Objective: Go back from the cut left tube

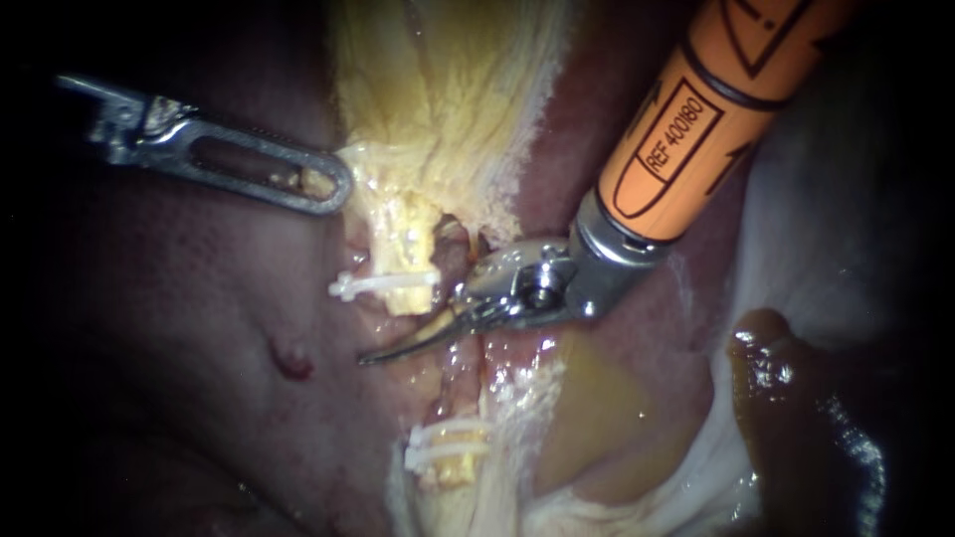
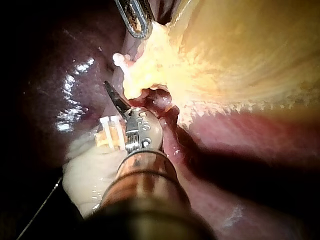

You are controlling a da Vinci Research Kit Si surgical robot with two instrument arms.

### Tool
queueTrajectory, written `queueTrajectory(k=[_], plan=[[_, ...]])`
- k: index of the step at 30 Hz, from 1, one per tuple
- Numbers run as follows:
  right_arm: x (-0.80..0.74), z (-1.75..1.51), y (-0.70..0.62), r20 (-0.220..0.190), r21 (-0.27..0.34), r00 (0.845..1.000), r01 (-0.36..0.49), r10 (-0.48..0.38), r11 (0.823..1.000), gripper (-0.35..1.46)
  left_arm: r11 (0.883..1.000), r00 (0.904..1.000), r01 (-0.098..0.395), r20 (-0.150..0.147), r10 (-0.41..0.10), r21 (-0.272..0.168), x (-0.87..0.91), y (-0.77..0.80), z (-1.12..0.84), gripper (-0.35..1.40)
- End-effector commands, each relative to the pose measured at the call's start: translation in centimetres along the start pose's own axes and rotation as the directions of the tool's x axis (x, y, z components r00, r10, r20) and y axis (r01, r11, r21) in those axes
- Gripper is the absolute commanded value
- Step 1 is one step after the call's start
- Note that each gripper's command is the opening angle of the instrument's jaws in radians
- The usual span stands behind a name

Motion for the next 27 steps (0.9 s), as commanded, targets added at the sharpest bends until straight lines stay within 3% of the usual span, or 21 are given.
queueTrajectory(k=[1, 11, 15, 17, 18, 27], plan=[[0.0, 0.0, 0.0, 0.0, -0.001, 1.0, 0.001, -0.001, 1.0, -0.35, 1.0, 1.0, -0.001, 0.0, 0.001, 0.001, 0.0, 0.0, 0.0, -0.35], [-0.06, -0.02, -0.03, 0.003, 0.002, 1.0, -0.001, 0.001, 1.0, -0.35, 1.0, 1.0, -0.001, 0.0, 0.001, 0.001, 0.0, 0.02, 0.01, -0.35], [-0.12, 0.04, -0.06, -0.002, -0.016, 1.0, 0.004, -0.004, 1.0, 0.79, 1.0, 1.0, -0.001, -0.001, 0.001, 0.002, 0.0, 0.03, 0.01, -0.35], [-0.14, 0.08, -0.07, -0.015, -0.044, 1.0, 0.005, -0.006, 0.999, 1.11, 1.0, 1.0, -0.001, -0.001, 0.001, 0.002, 0.0, 0.03, 0.01, -0.35], [-0.15, 0.1, -0.08, -0.023, -0.061, 1.0, 0.005, -0.007, 0.998, 1.2, 1.0, 1.0, -0.001, -0.001, 0.001, 0.002, 0.0, 0.03, 0.01, -0.35], [-0.16, 0.12, -0.13, -0.043, -0.101, 0.999, 0.027, -0.031, 0.995, 1.28, 1.0, 1.0, -0.002, -0.001, 0.002, 0.002, 0.0, 0.05, 0.02, -0.35]])
